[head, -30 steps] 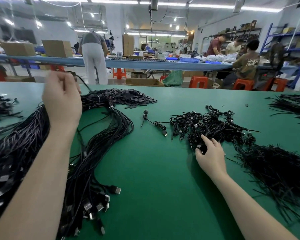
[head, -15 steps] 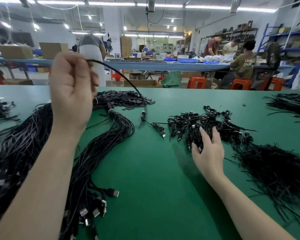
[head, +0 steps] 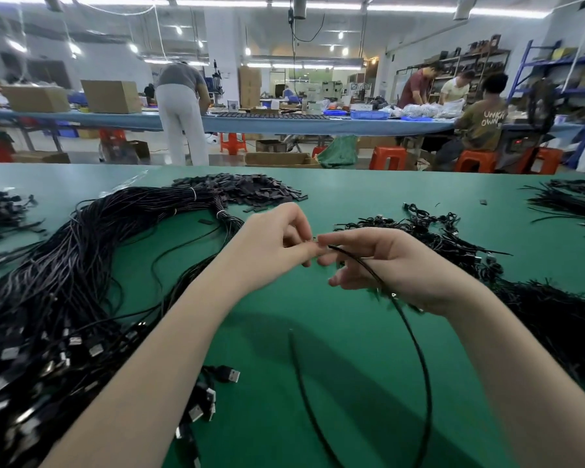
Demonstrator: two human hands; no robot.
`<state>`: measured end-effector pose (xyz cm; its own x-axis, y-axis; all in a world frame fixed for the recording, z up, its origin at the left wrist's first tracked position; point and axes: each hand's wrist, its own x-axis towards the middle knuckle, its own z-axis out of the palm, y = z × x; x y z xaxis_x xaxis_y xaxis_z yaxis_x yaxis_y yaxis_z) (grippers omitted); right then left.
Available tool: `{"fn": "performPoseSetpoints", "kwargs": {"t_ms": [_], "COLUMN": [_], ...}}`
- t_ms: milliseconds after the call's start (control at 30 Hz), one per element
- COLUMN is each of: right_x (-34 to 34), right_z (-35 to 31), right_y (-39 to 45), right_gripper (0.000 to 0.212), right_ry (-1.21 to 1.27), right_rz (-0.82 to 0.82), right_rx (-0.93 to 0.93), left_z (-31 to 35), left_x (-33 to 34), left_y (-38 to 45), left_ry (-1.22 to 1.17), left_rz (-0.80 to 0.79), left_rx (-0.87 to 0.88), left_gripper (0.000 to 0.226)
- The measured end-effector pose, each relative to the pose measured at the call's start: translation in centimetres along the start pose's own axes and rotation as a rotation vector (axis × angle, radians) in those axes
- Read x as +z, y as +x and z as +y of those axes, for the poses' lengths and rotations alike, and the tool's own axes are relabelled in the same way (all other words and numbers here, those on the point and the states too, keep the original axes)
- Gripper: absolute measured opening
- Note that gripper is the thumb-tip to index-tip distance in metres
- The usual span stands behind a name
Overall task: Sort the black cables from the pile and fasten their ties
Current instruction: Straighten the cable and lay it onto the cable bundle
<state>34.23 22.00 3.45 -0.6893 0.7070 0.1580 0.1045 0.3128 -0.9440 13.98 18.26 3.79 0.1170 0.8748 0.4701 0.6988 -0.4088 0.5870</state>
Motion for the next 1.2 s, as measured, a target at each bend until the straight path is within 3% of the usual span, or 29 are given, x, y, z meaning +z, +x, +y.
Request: {"fn": "performPoseSetpoints", "kwargs": {"t_ms": [167,300,367,500,567,700,800,867,933,1000,1133,1200], "right_x": [-0.2,0.2,-0.7,-2.9,-3.5,-3.2,-2.4,-1.7,-0.7,0.2,1.8,1.9], "right_z": [-0.2,-0.2,-0.2,-0.5,-0.6,-0.5,-0.2,0.1,0.4,0.8,2.1,2.2], "right_y": [0.2,0.3,0.1,-0.5,-0.5,-0.3,-0.5,-0.7,-0.6,-0.4,0.2,0.4], "right_gripper": [0.029,0.029,0.027,0.024,0.023,0.029,0.028,0.025,0.023,0.022,0.027,0.034], "right_ry": [0.224,-0.441,-0.485,-0.277,-0.228,-0.181,-0.164,-0.106,-0.064,-0.073,-0.19,-0.242], "right_rz": [0.04,0.227,0.346,0.567,0.614,0.456,0.124,-0.148,-0.312,-0.348,-0.357,-0.235], "right_rx": [0.26,0.076,-0.003,0.011,0.031,0.088,0.164,0.205,0.21,0.195,0.255,0.286], "left_z": [0.4,0.1,-0.3,-1.9,-2.3,-2.2,-1.4,-1.2,-0.8,-0.4,0.5,0.7], "left_x": [0.8,0.7,-0.1,-2.4,-3.5,-4.3,-3.1,-2.0,-1.5,-1.5,-2.4,-3.4], "left_y": [-0.1,-0.1,-0.1,0.0,-0.1,0.0,0.7,1.0,1.0,0.9,0.7,0.3], "left_ry": [0.028,0.059,0.072,0.027,-0.135,-0.854,-1.327,-1.4,-1.356,-1.3,-1.373,-1.503], "left_rz": [-0.092,-0.211,-0.242,-0.066,0.035,0.184,0.264,0.305,0.222,0.126,0.13,-0.065], "left_rx": [0.003,0.004,-0.028,-0.099,-0.176,-0.423,-0.526,-0.566,-0.572,-0.563,-0.445,-0.323], "left_gripper": [0.024,0.013,0.009,0.008,0.005,0.016,0.012,0.016,0.033,0.048,0.057,0.054]}}
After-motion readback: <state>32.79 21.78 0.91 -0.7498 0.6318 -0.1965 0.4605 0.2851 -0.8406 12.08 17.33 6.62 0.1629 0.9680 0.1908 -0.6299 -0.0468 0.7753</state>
